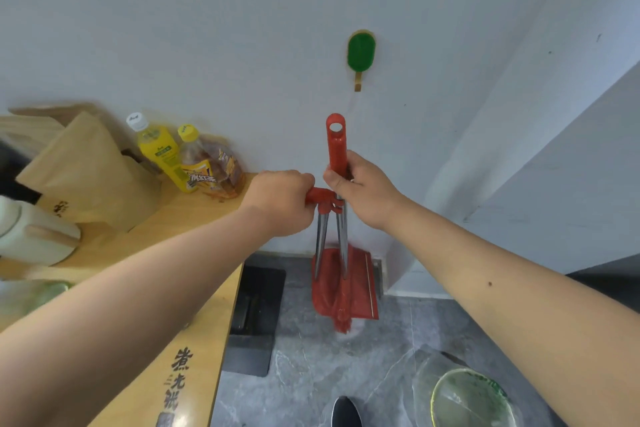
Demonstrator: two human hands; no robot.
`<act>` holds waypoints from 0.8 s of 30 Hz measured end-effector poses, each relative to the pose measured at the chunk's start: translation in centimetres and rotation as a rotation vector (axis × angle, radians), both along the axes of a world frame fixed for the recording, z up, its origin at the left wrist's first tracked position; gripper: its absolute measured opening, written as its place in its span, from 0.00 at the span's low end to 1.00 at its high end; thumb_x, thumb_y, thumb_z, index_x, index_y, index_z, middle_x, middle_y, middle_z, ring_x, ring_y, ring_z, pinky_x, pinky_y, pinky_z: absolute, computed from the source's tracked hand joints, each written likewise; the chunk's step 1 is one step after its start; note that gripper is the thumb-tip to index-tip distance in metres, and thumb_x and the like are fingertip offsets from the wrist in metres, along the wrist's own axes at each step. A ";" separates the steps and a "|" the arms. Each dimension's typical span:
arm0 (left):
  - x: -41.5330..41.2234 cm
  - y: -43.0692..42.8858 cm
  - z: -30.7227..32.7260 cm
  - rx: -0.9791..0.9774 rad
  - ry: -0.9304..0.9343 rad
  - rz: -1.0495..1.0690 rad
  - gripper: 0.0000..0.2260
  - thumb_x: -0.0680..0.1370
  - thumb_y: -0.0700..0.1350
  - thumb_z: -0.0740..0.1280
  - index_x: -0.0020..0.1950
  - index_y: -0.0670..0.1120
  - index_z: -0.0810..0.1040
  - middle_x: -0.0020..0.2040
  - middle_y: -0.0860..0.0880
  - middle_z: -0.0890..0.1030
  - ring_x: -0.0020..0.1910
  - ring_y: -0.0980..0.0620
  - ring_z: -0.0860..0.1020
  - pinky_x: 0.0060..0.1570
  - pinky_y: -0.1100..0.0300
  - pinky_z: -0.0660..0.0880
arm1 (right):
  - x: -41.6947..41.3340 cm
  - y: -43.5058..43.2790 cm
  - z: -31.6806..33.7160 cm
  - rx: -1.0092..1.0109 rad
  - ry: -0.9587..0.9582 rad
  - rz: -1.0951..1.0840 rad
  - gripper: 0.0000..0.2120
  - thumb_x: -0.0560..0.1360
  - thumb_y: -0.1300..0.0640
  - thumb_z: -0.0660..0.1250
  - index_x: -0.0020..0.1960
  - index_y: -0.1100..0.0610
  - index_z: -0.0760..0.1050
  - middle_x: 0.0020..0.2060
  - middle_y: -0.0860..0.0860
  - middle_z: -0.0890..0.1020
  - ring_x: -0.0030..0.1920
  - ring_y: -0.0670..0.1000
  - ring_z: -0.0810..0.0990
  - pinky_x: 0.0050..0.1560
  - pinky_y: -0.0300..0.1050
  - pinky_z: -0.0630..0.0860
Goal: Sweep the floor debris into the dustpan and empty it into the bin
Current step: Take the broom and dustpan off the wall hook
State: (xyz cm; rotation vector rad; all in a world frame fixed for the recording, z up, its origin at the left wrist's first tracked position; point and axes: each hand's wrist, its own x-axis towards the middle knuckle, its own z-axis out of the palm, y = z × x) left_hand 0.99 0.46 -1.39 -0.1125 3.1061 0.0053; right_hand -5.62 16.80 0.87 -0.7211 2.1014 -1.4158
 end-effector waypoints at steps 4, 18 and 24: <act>2.2 0.5 1.6 0.135 -0.161 0.029 0.16 0.75 0.61 0.62 0.39 0.50 0.78 0.32 0.52 0.78 0.34 0.48 0.79 0.33 0.56 0.75 | 3.6 -0.5 0.8 -0.129 -0.154 -0.153 0.12 0.80 0.53 0.67 0.43 0.59 0.71 0.34 0.55 0.77 0.30 0.52 0.79 0.30 0.41 0.75; 12.3 4.2 9.6 0.194 -0.030 0.172 0.26 0.73 0.73 0.61 0.35 0.50 0.75 0.31 0.52 0.77 0.30 0.51 0.78 0.29 0.59 0.74 | 9.7 -1.5 9.2 -0.270 -0.221 -0.632 0.16 0.63 0.61 0.71 0.29 0.52 0.63 0.23 0.52 0.64 0.24 0.51 0.62 0.28 0.45 0.61; 17.0 3.1 12.1 0.225 -0.009 0.175 0.27 0.72 0.73 0.64 0.34 0.49 0.76 0.30 0.52 0.79 0.30 0.52 0.78 0.31 0.58 0.77 | 9.4 0.0 15.1 -0.354 -0.230 -0.658 0.13 0.70 0.65 0.69 0.37 0.55 0.65 0.24 0.52 0.61 0.22 0.50 0.60 0.27 0.42 0.61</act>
